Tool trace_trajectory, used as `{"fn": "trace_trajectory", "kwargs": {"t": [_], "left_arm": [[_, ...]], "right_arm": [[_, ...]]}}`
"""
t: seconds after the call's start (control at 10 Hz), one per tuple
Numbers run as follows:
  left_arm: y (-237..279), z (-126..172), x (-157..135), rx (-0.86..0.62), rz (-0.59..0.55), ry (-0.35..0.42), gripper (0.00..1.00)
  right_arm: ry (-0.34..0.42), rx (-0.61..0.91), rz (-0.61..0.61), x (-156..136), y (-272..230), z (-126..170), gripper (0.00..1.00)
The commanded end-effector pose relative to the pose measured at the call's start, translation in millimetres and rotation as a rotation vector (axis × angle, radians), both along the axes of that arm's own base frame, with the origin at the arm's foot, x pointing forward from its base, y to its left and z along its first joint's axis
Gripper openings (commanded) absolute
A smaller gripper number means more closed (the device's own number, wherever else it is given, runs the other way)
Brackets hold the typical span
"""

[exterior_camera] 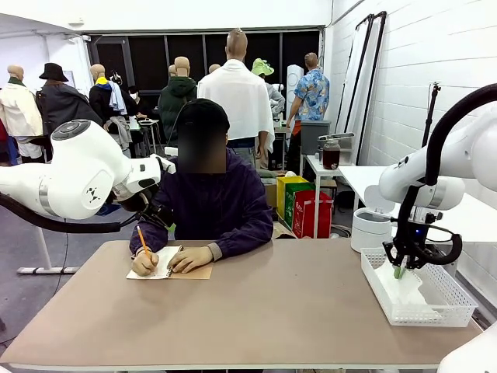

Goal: Sort the paper based on its condition.
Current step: If a person hands you a paper, place it in the Organizing basket , and if it's crumpled, put it in the Trash can.

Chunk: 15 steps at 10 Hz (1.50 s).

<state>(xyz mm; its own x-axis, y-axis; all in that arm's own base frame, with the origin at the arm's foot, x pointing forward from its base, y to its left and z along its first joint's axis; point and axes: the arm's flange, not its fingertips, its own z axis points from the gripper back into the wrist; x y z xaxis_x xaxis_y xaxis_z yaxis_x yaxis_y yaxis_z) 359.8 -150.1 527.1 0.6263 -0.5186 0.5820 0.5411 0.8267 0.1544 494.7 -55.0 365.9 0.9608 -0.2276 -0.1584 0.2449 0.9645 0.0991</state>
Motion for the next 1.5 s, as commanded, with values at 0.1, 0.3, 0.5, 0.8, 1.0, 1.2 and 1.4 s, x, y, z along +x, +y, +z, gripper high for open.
{"fn": "trace_trajectory", "kwargs": {"t": [0.1,0.3,0.5,0.8,1.0,1.2,1.4], "left_arm": [[0.9,-0.4,0.5,-0.004,0.001,0.007,1.0],[0.9,-0.4,0.5,-0.004,0.001,0.007,1.0],[0.9,-0.4,0.5,-0.004,0.001,0.007,1.0],[0.9,-0.4,0.5,-0.004,0.001,0.007,1.0],[0.9,-0.4,0.5,-0.004,0.001,0.007,1.0],[0.9,-0.4,0.5,-0.004,0.001,0.007,1.0],[0.9,-0.4,0.5,-0.004,0.001,0.007,1.0]], "right_arm": [[-0.005,-0.142,-0.046,3.1,8.6,1.5,0.95],[-0.007,-0.236,-0.085,3.1,13.5,4.5,1.0],[-0.009,-0.3,-0.118,0.0,17.2,11.4,1.0],[-0.038,-0.311,-0.132,-3.3,22.5,21.8,1.0],[-0.085,-0.28,-0.149,-1.4,31.5,28.5,1.0],[-0.045,-0.278,-0.119,2.2,19.4,25.3,1.0],[-0.045,-0.278,-0.119,2.2,19.4,25.3,1.0]]}}
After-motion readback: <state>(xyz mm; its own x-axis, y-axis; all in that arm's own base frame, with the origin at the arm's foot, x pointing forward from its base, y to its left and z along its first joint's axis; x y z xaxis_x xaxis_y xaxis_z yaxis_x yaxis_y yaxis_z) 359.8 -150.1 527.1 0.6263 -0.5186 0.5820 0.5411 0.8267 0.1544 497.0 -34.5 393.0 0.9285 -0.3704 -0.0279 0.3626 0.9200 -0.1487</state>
